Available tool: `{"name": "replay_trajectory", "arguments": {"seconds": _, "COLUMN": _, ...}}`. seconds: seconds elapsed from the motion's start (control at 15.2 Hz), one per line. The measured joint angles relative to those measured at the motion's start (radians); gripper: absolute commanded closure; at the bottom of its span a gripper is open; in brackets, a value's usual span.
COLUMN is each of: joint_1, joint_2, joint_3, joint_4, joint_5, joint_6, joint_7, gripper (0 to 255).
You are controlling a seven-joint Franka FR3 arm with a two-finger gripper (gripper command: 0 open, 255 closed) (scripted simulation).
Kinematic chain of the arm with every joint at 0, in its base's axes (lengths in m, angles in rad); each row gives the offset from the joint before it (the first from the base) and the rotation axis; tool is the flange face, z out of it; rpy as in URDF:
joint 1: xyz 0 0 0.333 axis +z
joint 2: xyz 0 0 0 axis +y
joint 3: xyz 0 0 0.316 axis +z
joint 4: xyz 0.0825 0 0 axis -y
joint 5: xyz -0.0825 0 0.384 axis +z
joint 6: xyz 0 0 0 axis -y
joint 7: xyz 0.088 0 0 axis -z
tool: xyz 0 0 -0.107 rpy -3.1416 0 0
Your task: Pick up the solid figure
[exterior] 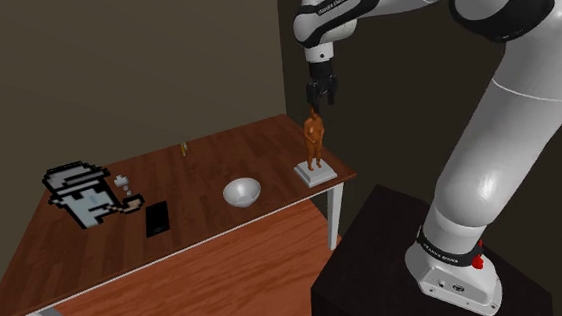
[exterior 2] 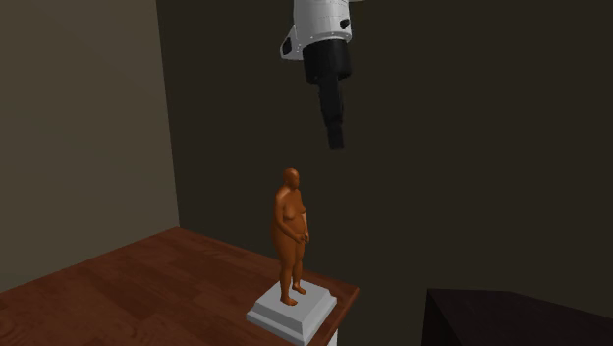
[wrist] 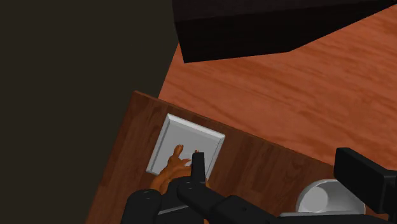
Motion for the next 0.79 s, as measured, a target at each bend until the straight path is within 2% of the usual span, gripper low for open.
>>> {"name": "replay_trajectory", "arguments": {"seconds": 0.53, "joint_1": -0.061, "joint_2": 0.309, "joint_3": -0.041, "joint_4": 0.296, "joint_5": 0.121, "joint_6": 0.023, "joint_7": -0.122, "gripper": 0}}
{"name": "replay_trajectory", "arguments": {"seconds": 0.79, "joint_1": -0.075, "joint_2": 0.354, "joint_3": -0.044, "joint_4": 0.321, "joint_5": 0.139, "joint_6": 0.042, "joint_7": -0.142, "gripper": 0}}
